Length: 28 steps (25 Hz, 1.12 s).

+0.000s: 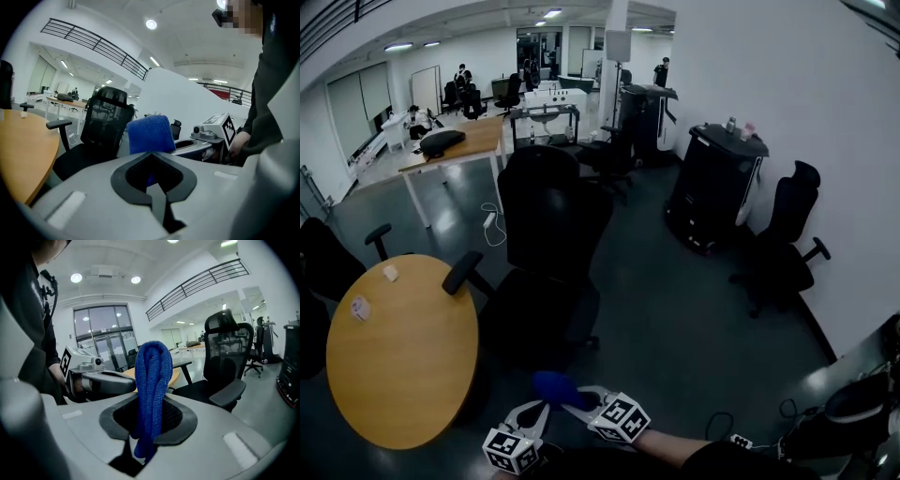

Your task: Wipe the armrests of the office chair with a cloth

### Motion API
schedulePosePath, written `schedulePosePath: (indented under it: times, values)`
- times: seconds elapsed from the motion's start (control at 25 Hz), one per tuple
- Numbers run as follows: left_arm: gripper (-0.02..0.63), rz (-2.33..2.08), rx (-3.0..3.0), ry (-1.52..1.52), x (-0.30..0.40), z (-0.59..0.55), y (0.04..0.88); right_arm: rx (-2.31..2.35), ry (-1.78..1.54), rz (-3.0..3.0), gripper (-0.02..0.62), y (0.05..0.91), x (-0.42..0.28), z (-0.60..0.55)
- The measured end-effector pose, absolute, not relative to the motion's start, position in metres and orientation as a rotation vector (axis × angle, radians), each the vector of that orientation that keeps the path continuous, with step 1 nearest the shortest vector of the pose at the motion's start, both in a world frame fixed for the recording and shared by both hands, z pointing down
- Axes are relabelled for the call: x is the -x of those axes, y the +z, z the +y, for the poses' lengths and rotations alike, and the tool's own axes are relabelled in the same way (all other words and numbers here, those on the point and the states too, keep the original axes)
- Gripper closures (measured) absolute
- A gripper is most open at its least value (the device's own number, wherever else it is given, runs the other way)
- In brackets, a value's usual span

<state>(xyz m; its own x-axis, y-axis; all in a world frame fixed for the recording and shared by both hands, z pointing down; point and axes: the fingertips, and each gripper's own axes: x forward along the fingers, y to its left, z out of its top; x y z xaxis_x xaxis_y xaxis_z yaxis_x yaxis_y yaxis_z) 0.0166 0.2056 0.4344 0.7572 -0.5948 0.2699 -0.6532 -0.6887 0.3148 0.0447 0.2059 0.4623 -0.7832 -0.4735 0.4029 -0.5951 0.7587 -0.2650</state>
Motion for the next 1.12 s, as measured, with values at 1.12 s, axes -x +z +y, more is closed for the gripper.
schedulePosePath:
  times: [1.12]
  values:
    - [0.592,-0.901,-2.802,0.131,-0.052,0.335,0.352,-1.117,0.283,-2.878,0.505,0.356,-0.084,0.325]
